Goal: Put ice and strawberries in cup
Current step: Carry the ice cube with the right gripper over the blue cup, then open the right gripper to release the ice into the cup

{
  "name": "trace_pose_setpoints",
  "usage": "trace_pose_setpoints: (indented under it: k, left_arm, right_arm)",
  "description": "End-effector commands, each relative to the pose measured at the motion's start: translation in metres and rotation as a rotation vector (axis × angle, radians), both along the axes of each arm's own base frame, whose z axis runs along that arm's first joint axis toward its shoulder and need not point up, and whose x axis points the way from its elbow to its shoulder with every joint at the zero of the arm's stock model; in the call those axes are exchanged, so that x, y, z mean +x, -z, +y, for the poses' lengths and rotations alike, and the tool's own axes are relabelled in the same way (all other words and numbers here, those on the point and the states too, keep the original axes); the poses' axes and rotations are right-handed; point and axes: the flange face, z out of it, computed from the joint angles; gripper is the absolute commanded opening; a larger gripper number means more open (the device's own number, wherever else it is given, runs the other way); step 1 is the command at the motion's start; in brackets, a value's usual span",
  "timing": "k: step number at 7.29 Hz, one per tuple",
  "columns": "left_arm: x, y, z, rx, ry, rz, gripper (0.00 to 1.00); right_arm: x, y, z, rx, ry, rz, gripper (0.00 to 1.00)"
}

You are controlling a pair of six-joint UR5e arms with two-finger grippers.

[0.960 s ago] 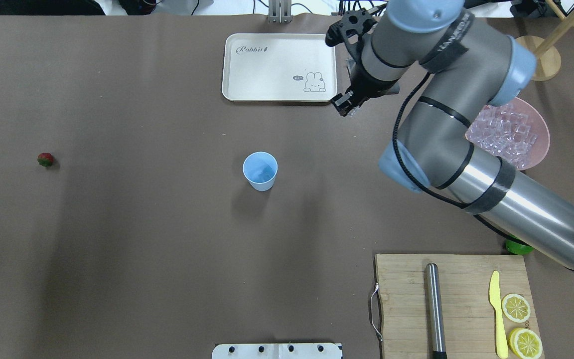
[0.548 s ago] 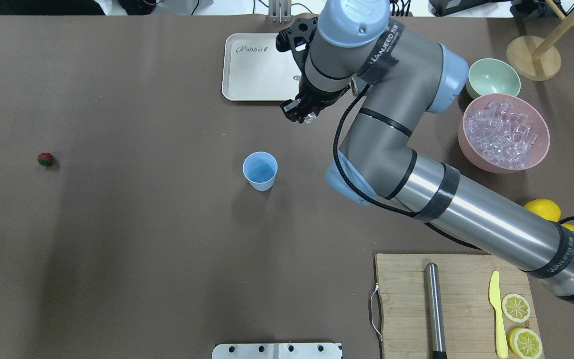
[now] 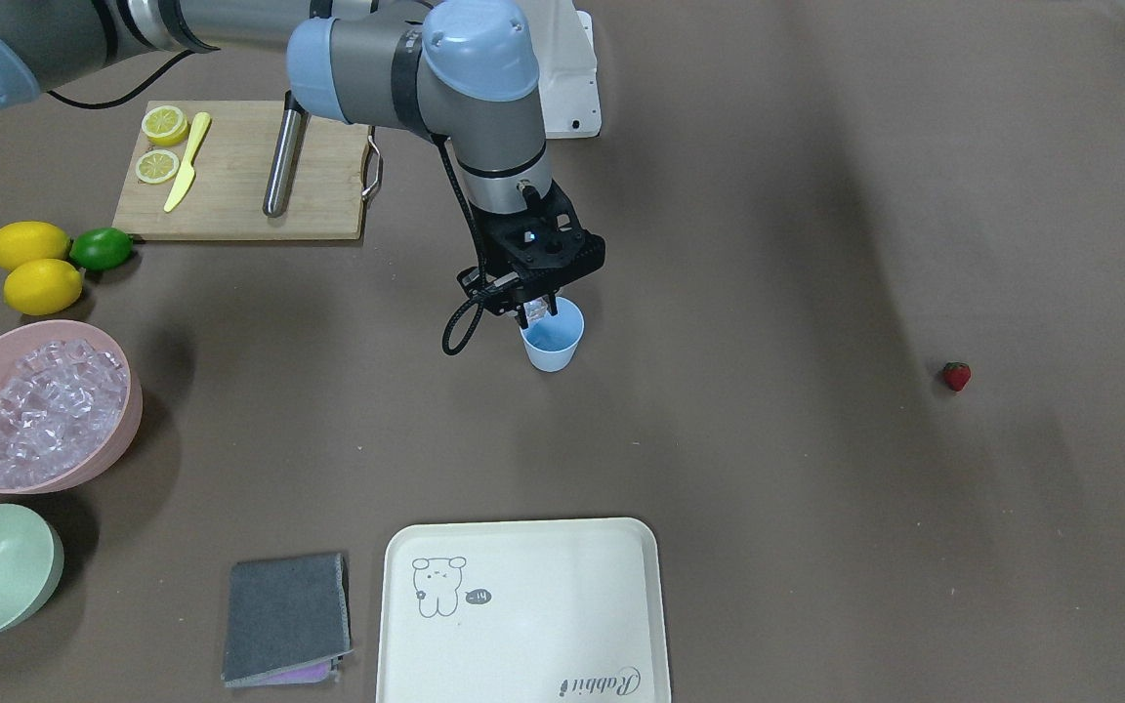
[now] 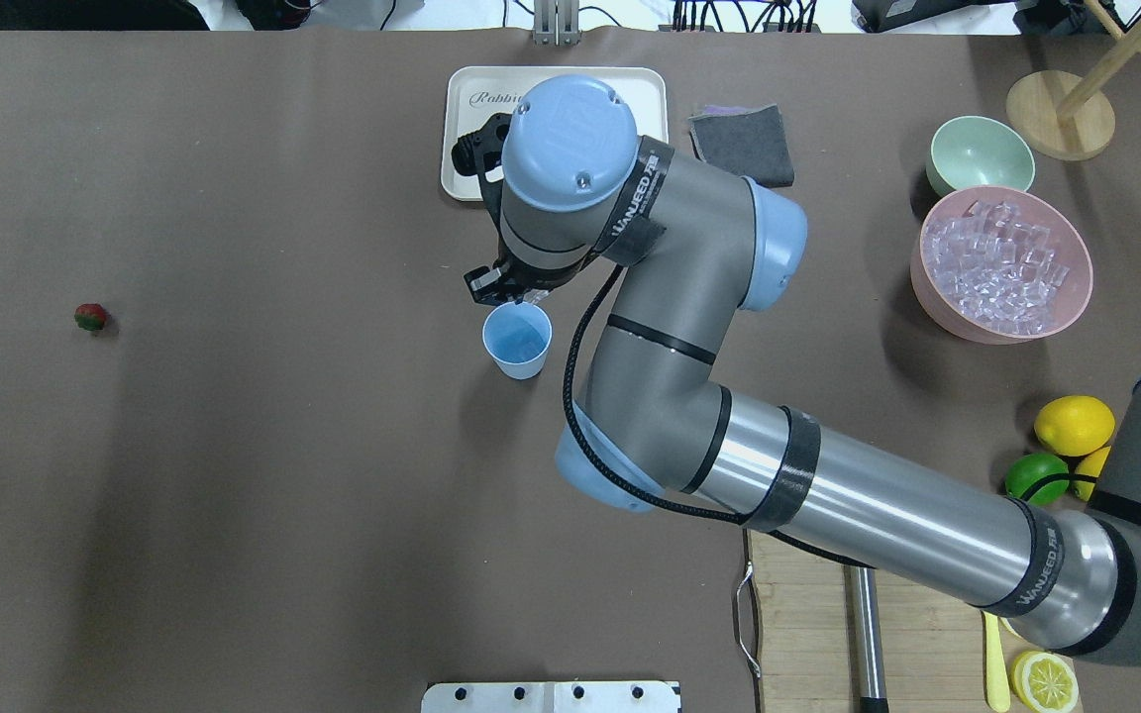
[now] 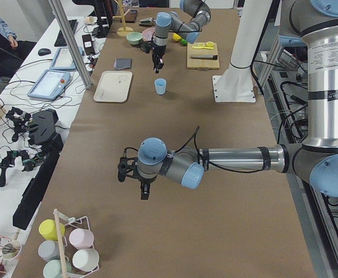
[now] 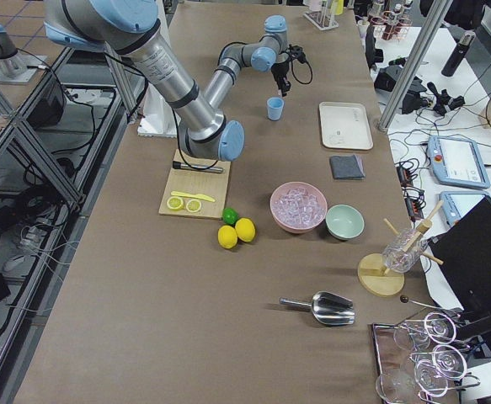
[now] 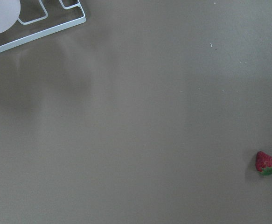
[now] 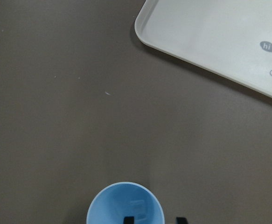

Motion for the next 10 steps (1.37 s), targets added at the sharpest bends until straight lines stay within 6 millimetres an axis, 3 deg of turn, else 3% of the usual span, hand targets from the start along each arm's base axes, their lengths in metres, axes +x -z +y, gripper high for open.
trace_pose_setpoints:
  k: [1,10]
  left_arm:
    - [0.0,-0.001,0.0,-0.003,0.001,0.0,0.98]
    - [-0.001,-0.004,0.003,-0.006,-0.001,-0.002,0.98]
  right_arm:
    - [-0.028,-0.001,0.029,-0.019,-0.022,0.008,0.04]
    - [-0.039,-0.017,0.025,-0.023,-0.049,0.029,0.14]
